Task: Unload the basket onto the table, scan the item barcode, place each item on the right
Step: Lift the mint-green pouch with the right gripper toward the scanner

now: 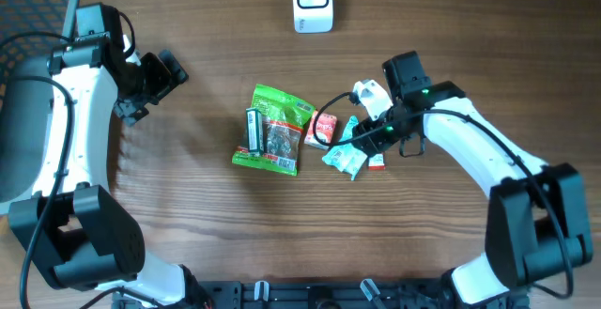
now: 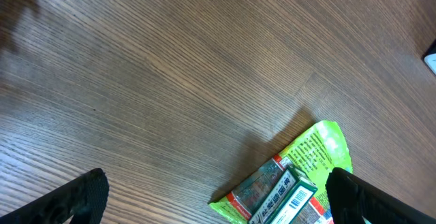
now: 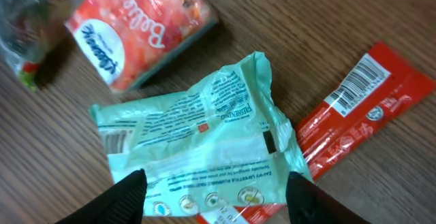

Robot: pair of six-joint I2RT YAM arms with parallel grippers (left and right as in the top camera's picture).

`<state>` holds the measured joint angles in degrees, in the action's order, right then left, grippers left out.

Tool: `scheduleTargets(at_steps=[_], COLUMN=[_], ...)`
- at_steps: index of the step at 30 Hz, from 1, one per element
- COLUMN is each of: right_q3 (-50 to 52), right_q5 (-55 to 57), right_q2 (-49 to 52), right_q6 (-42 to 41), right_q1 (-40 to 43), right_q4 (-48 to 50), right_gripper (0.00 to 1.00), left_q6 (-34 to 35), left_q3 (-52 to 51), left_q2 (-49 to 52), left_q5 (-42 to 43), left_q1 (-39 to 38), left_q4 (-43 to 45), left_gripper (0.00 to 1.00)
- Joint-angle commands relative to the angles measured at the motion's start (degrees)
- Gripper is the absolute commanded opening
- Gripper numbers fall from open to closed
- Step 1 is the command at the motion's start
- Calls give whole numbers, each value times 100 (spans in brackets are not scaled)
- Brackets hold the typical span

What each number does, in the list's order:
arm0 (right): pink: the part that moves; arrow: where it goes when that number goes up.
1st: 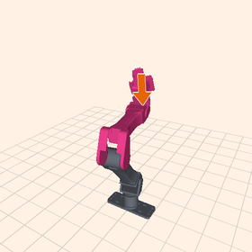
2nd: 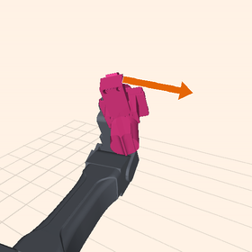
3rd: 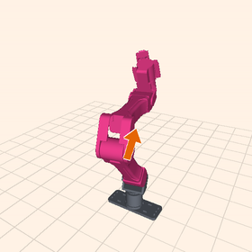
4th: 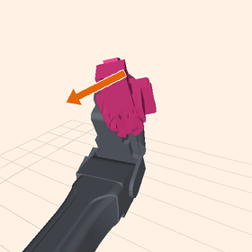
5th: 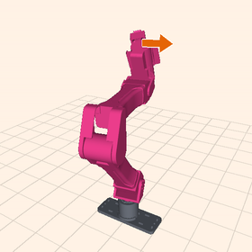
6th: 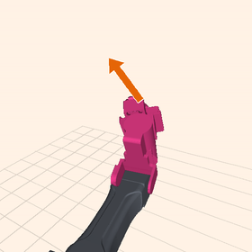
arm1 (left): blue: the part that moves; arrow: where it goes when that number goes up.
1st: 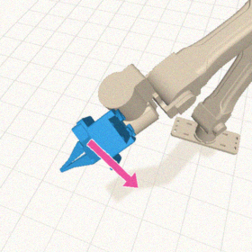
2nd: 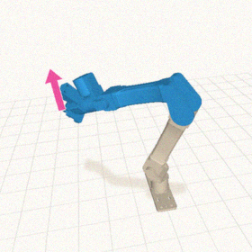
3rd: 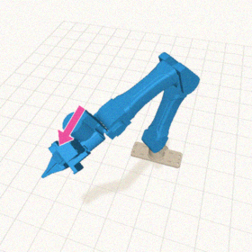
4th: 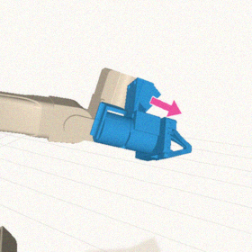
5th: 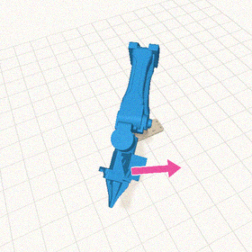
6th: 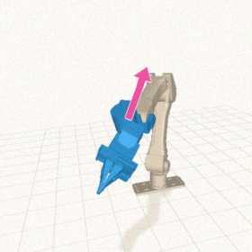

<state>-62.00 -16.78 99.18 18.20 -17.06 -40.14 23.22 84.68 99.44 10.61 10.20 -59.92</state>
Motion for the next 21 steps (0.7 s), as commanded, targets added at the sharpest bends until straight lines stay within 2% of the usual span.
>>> scheduleTargets(at_steps=[1,5,10,13,16,17,20,21], right_q3=[63,63,61,55,50,50,52,52], right_q5=[-273,125,546,544,387,304,315,330], right_q2=[356,658,804,796,787,787,787,787], right_q6=[107,-66,-24,-20,-22,-22,-17,-20], right_q1=[-2,-2,-2,-2,-2,-2,-2,-2], right_q4=[74,109,157,199,199,197,92,83], right_gripper=[71,85,85,74,48,46,50,47], left_q6=[-48,-48,-48,-48,-48,-48,-48,-48], left_q3=[-26,-26,-26,-26,-26,-26,-26,-26], left_q2=[48,48,48,48,48,48,48,48], left_q5=[46,48,46,46,46,46,46,46], left_q1=[4,4,4,4,4,4,4,4], left_q4=[15,15,15,15,15,15,15,15], left_gripper=[100,100,100,100,100,100,100,100])
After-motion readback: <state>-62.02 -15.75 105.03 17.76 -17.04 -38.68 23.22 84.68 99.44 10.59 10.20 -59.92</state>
